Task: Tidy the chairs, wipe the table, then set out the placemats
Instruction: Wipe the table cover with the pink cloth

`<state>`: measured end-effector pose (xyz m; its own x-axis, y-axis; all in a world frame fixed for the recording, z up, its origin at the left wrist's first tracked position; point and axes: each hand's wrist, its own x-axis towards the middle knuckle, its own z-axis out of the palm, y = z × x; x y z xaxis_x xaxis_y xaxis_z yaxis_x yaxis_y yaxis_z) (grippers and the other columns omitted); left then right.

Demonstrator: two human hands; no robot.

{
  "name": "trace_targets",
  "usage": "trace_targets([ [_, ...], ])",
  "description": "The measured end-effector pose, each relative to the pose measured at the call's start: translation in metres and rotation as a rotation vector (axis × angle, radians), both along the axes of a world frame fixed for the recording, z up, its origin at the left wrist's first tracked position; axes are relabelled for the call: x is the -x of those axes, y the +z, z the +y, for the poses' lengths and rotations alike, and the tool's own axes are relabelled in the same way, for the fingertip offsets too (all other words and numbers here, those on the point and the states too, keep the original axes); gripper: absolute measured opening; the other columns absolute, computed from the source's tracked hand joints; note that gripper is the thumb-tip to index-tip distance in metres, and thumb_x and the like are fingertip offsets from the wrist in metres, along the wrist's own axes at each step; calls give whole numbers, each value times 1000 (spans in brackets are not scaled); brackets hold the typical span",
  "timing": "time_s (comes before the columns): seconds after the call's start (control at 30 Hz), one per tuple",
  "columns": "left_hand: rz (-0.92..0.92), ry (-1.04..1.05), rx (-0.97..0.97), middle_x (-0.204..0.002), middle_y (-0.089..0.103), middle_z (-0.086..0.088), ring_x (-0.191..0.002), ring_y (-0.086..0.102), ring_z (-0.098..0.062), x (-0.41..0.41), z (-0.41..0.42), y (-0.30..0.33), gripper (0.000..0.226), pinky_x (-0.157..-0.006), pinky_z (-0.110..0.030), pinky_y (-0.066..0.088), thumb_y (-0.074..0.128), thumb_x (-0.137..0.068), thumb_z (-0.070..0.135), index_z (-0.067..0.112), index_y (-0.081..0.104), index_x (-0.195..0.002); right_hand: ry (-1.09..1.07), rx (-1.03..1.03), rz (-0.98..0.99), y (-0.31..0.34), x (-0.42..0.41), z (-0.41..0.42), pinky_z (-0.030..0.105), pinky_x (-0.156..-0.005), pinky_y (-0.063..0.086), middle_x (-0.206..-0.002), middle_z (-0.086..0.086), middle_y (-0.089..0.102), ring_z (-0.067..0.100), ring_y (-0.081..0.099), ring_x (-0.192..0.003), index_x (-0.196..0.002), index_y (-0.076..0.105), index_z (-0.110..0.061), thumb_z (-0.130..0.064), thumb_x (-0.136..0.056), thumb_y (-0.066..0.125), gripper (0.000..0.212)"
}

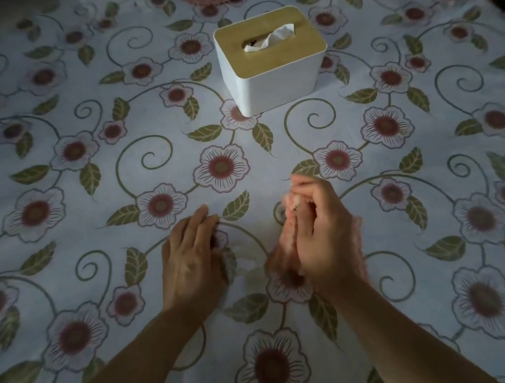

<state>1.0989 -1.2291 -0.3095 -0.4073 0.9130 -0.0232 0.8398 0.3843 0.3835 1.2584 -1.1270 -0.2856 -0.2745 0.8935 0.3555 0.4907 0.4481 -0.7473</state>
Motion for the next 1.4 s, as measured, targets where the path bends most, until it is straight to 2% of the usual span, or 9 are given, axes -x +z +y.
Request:
trace_targets([
  [0.13,-31,34,-1,-145,43,-8,-131,34,-32,9,-1,2,52,-106,-50,33,39,-80,16,10,51,-130,6,30,-155,-15,17,1,33,-112,27,-151,16,31,13,21,-138,-139,43,-8,-31,-93,43,52],
  [0.27,-26,36,-2,-146,42,-10,-131,33,-33,13,-5,-2,51,-104,-50,31,43,-81,15,9,51,-130,175,-47,-309,-38,8,-1,30,-116,22,-152,12,31,17,21,-142,-141,42,-9,-26,-98,36,47],
  [0.37,-5,37,1,-144,44,-11,-130,37,-35,15,-9,-5,51,-103,-50,32,36,-81,21,10,54,-126,301,-114,-554,-50,13,12,49,-113,25,-153,10,30,26,22,-144,-143,40,-13,-32,-99,30,49],
  [0.53,-19,14,-54,-137,51,-16,-122,46,-40,24,-21,-9,49,-101,-50,38,33,-83,22,4,57,-122,304,-45,-763,-41,42,-8,49,-118,-2,-160,8,8,28,-2,-147,-150,20,-26,-47,-100,19,54],
  [0.77,30,-83,-102,-131,53,-25,-123,43,-38,39,-56,-9,48,-105,-51,34,33,-83,17,-3,56,-120,555,-191,-826,-37,21,-106,47,-113,10,-153,2,32,29,21,-142,-140,36,-29,-37,-97,31,44],
  [0.87,17,-77,-88,-133,52,-25,-121,48,-46,41,-60,-9,50,-103,-57,33,29,-83,15,-4,57,-120,196,-135,-916,-36,5,-50,54,-108,25,-149,11,36,34,27,-138,-137,44,-26,-37,-93,38,45],
  [0.97,18,-42,-46,-134,52,-24,-122,47,-47,39,-70,-9,53,-99,-59,36,28,-80,15,-1,58,-120,-17,80,-935,-40,8,-22,60,-113,13,-159,11,10,34,7,-146,-148,23,-29,-42,-99,25,51],
  [1.27,24,-4,-38,-133,53,-19,-118,49,-39,58,-137,-2,50,-100,-51,41,44,-76,0,2,55,-125,735,-154,-929,-31,8,-233,56,-116,5,-158,2,15,31,1,-146,-147,27,-28,-51,-93,33,58],
  [1.4,43,-65,-20,-132,54,-19,-114,51,-39,65,-167,-4,57,-98,-55,41,38,-74,10,3,52,-128,517,-52,-1011,-35,-8,-205,58,-113,19,-160,3,5,31,4,-146,-151,9,-30,-52,-90,37,71],
])
